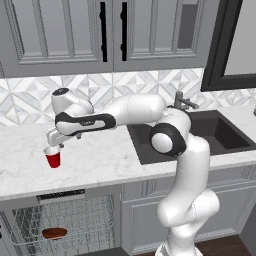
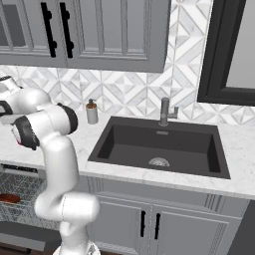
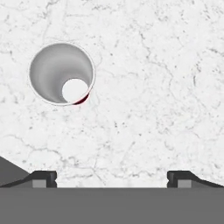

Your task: Pick up the cup and bowl from the counter, place them in the dishwasher, and close the dishwasher door.

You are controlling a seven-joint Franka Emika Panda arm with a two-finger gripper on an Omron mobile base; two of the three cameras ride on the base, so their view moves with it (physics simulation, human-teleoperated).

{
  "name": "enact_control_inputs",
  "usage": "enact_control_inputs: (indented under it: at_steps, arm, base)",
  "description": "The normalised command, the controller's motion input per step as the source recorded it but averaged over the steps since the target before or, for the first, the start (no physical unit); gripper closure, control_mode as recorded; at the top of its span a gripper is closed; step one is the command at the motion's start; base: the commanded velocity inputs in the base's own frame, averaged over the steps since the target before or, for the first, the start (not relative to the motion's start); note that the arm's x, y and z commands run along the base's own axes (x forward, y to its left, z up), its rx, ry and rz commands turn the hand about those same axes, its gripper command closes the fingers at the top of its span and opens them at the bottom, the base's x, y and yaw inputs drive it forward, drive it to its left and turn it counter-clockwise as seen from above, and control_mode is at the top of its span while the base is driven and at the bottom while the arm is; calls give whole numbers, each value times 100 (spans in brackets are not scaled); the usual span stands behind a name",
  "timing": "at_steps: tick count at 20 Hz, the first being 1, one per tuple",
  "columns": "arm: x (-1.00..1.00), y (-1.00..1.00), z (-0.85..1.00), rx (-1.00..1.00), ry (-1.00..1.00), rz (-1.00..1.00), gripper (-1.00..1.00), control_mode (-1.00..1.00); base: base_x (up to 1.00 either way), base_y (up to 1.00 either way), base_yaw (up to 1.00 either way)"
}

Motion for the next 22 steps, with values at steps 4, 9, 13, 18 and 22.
enact_control_inputs:
  at_steps: [4, 9, 13, 18, 22]
  arm:
    - [19, 0, -43, 0, -4, 0, -100, -100]
    - [8, 13, -22, 8, -2, 0, -100, -100]
    - [44, 0, -5, 28, 2, -7, -100, -100]
    - [2, 10, -37, 9, 0, -8, -100, -100]
    - [0, 33, -9, 0, 2, 0, -100, -100]
  base:
    - [0, 0, 0]
    - [0, 0, 0]
    - [0, 0, 0]
    - [0, 0, 0]
    - [0, 0, 0]
